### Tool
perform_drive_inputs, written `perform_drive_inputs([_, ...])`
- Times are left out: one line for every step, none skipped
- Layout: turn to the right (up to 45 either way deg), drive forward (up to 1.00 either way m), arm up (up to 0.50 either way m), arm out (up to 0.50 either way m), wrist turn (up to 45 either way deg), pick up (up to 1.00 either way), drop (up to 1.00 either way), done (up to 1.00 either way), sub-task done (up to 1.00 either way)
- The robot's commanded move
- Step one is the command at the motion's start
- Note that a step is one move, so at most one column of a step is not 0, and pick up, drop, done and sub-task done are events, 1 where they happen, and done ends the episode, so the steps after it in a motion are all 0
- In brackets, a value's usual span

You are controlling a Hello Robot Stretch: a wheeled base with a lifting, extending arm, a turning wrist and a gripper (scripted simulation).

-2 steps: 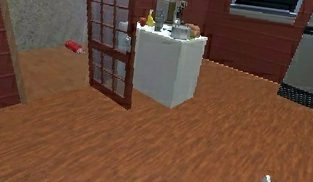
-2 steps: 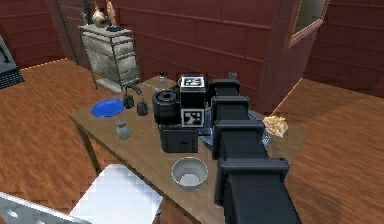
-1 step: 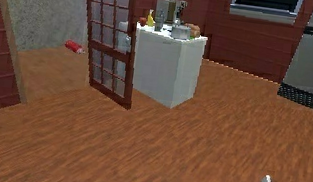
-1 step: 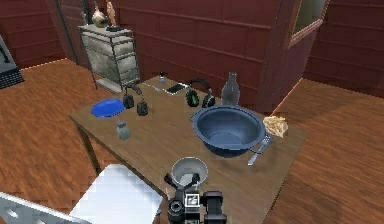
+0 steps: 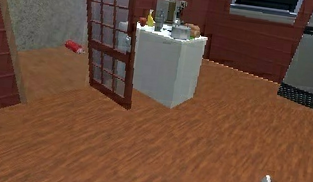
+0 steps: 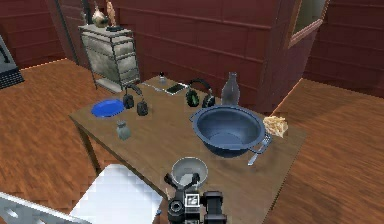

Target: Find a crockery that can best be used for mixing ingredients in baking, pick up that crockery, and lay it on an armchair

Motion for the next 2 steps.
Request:
perform_drive_inputs([0.0,0.0,0.1,0.0,0.0,0.0,0.0,0.0,0.0])
perform_drive_inputs([0.0,0.0,0.18,0.0,0.0,0.0,0.0,0.0,0.0])
